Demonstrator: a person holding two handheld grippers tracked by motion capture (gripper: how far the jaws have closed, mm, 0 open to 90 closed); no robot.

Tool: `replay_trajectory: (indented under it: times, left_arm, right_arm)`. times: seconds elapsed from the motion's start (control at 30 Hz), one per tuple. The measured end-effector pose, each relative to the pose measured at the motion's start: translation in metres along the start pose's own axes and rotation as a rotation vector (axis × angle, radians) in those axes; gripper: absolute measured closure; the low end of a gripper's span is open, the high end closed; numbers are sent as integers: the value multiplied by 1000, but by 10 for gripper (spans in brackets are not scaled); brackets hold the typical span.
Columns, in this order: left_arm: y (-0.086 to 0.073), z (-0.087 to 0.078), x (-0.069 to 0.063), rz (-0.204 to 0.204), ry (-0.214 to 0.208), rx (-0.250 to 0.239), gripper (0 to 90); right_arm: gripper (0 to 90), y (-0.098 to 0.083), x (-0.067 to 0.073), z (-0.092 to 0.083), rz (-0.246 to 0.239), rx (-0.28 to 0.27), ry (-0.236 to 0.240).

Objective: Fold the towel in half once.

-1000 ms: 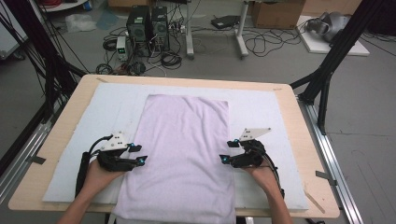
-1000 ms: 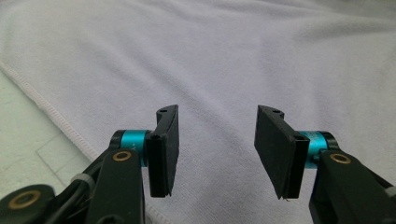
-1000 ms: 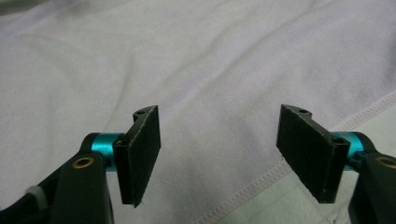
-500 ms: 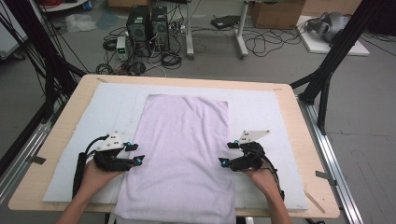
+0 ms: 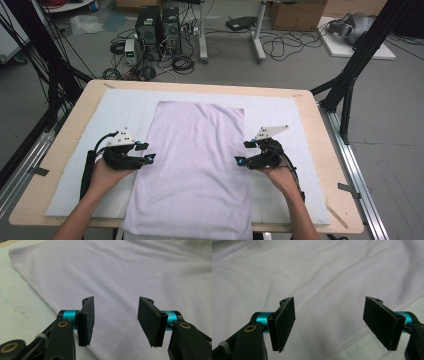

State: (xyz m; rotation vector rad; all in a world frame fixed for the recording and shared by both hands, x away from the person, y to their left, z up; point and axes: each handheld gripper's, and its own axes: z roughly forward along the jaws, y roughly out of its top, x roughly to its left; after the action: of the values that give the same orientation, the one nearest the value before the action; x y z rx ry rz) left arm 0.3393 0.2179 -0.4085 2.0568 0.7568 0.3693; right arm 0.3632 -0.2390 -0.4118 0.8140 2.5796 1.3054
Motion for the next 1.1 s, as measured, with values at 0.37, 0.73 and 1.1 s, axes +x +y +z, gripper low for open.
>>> replay_trajectory:
  times: [0.37,0.73,1.1]
  left_arm:
    - [42,24,71,-60,95,23,564]
    - [21,73,91,-130,154,122,582]
    - [22,81,87,-118,131,154,868]
  right_arm:
    - [344,43,-63,10,21,29,-76]
    - [471,22,-92,47,69,99,-176]
    - [858,21,-94,55,124,119,-147]
